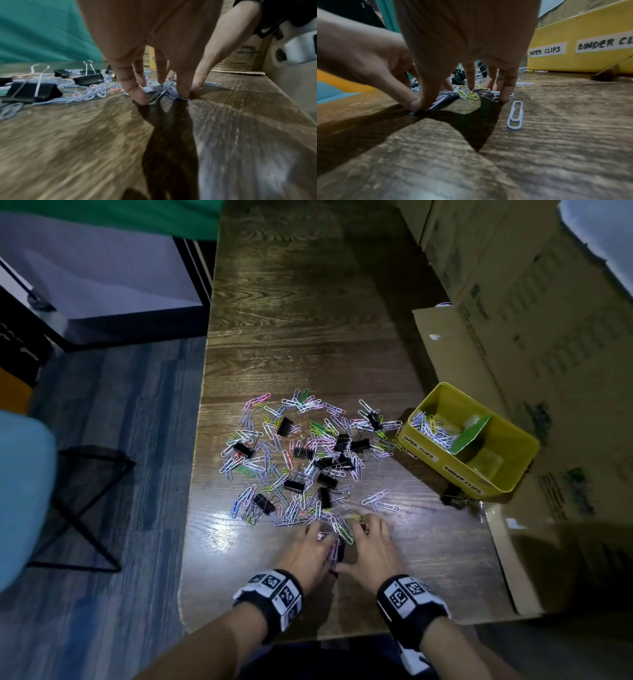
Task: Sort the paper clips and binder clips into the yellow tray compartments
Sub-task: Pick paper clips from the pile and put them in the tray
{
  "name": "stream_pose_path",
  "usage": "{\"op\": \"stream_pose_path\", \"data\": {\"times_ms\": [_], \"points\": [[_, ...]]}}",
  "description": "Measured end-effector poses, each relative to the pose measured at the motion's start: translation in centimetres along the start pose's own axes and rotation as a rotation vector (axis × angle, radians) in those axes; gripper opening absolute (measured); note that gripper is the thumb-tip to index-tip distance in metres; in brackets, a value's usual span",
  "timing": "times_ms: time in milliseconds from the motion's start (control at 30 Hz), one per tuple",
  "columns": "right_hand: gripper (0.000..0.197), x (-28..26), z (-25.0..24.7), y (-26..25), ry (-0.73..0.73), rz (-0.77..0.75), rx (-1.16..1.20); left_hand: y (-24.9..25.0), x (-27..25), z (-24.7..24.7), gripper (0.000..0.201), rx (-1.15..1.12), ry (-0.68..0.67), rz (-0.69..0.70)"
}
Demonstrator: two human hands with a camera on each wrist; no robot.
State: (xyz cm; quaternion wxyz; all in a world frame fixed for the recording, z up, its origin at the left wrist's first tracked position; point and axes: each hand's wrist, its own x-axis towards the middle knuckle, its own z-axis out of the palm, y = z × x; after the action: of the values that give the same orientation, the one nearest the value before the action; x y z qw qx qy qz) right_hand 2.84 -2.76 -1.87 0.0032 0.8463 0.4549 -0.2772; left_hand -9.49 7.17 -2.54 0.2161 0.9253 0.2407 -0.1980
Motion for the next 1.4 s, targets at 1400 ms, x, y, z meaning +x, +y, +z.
{"op": "stream_pose_path", "data": {"times_ms": [1400], "points": [[0.024,1.2,-10.3,9.5,0.472,-0.049,1.081,3.9,9.7,-20.3,0.027,-1.149,-0.107,0.137]]}}
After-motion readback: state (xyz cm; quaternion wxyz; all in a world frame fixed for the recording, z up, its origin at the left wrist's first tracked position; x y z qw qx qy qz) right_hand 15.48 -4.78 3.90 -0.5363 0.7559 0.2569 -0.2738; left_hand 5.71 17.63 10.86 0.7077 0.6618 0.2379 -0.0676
